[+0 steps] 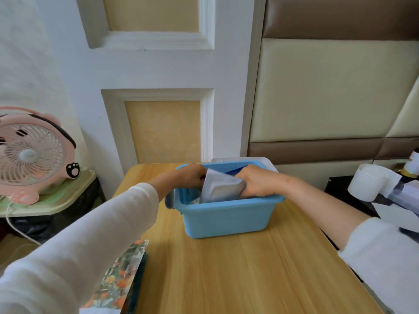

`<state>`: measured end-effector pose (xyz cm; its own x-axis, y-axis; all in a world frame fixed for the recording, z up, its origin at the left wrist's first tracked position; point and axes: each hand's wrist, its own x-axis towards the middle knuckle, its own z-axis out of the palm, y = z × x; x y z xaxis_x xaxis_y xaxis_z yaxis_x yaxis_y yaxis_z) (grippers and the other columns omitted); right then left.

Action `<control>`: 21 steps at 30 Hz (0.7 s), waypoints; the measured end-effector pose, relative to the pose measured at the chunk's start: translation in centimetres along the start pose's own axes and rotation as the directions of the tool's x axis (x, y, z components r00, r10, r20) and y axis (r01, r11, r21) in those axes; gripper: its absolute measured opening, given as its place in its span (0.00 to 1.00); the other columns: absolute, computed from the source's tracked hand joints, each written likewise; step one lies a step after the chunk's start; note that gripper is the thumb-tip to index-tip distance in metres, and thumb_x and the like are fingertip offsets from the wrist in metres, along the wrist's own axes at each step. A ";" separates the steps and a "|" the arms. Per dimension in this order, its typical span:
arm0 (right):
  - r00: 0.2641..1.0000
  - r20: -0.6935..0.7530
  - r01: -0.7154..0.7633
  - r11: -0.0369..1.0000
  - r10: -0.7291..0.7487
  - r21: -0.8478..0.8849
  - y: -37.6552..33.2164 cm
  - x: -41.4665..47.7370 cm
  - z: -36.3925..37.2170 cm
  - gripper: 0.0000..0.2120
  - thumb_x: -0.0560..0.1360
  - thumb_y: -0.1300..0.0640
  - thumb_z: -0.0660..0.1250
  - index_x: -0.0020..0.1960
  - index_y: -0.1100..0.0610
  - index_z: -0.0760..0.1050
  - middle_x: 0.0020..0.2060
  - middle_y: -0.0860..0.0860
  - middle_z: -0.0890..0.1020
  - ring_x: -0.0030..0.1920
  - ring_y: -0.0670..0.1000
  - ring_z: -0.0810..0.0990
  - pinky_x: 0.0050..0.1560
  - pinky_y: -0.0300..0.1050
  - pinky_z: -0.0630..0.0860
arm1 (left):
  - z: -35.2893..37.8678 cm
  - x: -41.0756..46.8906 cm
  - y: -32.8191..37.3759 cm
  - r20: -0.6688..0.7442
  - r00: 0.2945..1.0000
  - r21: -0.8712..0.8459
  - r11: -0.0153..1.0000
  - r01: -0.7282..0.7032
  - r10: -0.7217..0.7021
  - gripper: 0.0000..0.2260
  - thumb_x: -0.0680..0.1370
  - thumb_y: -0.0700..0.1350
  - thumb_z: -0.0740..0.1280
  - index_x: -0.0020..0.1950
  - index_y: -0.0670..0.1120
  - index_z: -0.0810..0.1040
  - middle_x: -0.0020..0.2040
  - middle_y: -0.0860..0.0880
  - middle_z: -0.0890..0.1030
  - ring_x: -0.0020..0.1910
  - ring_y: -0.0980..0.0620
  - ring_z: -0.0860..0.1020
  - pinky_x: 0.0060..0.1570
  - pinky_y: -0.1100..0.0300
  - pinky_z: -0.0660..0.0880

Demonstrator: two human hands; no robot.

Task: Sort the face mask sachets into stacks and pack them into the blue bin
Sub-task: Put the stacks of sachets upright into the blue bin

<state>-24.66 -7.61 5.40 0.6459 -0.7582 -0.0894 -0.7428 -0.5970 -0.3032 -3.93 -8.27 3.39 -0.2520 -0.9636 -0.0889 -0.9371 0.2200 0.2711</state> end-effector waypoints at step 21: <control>0.937 0.336 -0.042 0.986 0.094 -0.161 -2.0 4.3 2.7 0.04 0.75 0.53 0.64 0.44 0.52 0.74 0.47 0.51 0.80 0.47 0.52 0.77 0.49 0.47 0.74 | 0.2 0.0 -0.4 -0.048 0.999 0.003 1.000 -0.003 0.004 0.22 0.74 0.50 0.69 0.67 0.50 0.69 0.59 0.50 0.78 0.56 0.48 0.76 0.59 0.54 0.72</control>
<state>-19.89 -8.98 3.07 0.5944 -0.6788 -0.4311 -0.7878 -0.5991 -0.1429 -3.60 -8.32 3.11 -0.2434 -0.9690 -0.0418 -0.9370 0.2237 0.2683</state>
